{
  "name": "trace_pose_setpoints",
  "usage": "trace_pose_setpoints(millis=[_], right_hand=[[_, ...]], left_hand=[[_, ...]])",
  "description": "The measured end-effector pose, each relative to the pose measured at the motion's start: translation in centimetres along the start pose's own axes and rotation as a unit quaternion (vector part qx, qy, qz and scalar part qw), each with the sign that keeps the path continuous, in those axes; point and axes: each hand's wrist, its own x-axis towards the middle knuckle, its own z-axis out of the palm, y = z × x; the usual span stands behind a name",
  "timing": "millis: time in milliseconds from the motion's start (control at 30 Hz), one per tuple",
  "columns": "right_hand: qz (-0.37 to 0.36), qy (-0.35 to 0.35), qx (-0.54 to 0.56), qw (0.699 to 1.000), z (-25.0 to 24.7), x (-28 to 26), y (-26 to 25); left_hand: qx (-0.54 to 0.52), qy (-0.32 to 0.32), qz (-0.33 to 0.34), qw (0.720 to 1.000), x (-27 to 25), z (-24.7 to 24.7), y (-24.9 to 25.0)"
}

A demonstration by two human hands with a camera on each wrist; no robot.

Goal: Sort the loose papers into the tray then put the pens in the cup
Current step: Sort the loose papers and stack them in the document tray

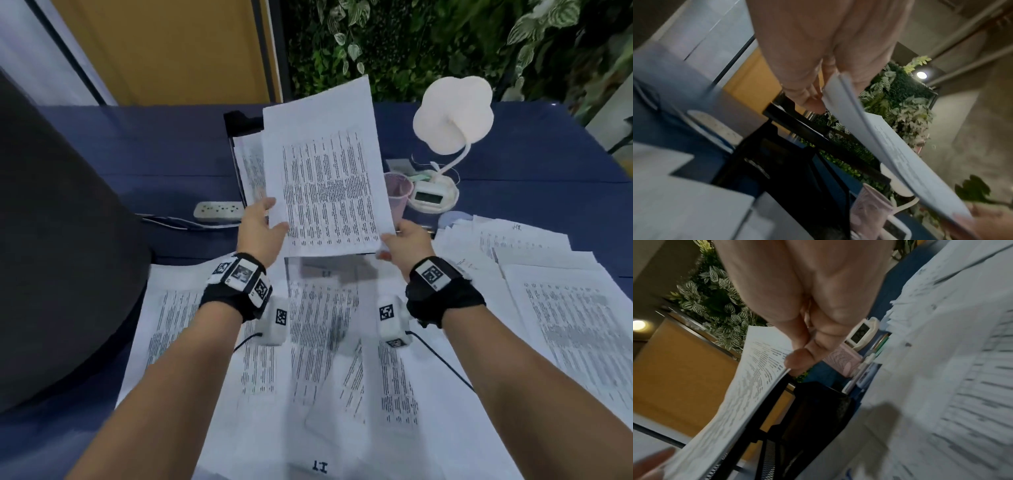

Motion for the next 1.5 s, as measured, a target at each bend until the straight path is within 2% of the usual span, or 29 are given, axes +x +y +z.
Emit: trace_pose_setpoints(millis=[100, 200, 500, 667, 733, 800, 867, 933, 1000, 1100, 1167, 1233, 1300, 1400, 1500], right_hand=[[0.001, 0.012, -0.011, 1.000, 2.1, 1.5, -1.2], [-0.008, 0.021, -0.011, 1.000, 3.9, 3.0, -2.4], [-0.073, 0.065, -0.098, 0.990, 7.3, 6.3, -4.9], [-0.128, 0.076, -0.283, 0.948, 7.8, 7.5, -4.6], [-0.133, 0.074, -0.329, 0.932, 7.7, 7.8, -4.4], [-0.150, 0.075, -0.405, 0.899, 7.6, 7.8, -4.3], [-0.168, 0.075, -0.501, 0.845, 7.3, 7.6, -4.3], [-0.175, 0.073, -0.544, 0.817, 7.1, 7.2, -4.3], [-0.180, 0.074, -0.528, 0.827, 6.9, 6.9, -3.9], [-0.204, 0.112, -0.441, 0.867, 6.6, 5.4, -2.7], [-0.228, 0.145, -0.387, 0.882, 6.6, 3.5, -1.5], [-0.230, 0.133, -0.355, 0.896, 6.9, 2.0, 0.4], [-0.187, 0.080, -0.354, 0.913, 7.6, 0.9, 2.6], [-0.073, -0.032, -0.364, 0.928, 8.6, -0.8, 5.1], [0.006, -0.119, -0.388, 0.914, 9.9, -2.9, 7.1]], left_hand=[[0.141, -0.007, 0.052, 0.989, 1.3, -1.5, -1.3], [0.292, 0.017, 0.102, 0.951, 3.0, -2.7, -1.7], [0.496, -0.058, 0.116, 0.859, 7.4, -4.0, -1.3], [0.591, -0.088, 0.124, 0.792, 8.4, -3.7, -1.6], [0.610, -0.092, 0.122, 0.778, 8.5, -3.4, -2.0], [0.614, -0.087, 0.126, 0.774, 8.6, -3.1, -2.2], [0.612, -0.083, 0.123, 0.777, 8.5, -3.0, -2.3], [0.598, -0.079, 0.123, 0.788, 8.4, -2.9, -2.5], [0.538, -0.077, 0.130, 0.829, 8.0, -2.9, -2.9], [0.342, -0.061, 0.125, 0.929, 6.2, -2.9, -4.0], [0.221, -0.030, 0.132, 0.966, 4.5, -2.9, -4.9], [0.156, -0.002, 0.128, 0.979, 2.9, -3.0, -6.2], [0.131, 0.007, 0.099, 0.986, 1.6, -3.3, -7.9], [0.167, -0.014, 0.051, 0.985, 0.1, -3.8, -11.0], [0.241, -0.054, -0.053, 0.968, -1.1, -4.8, -14.6]])
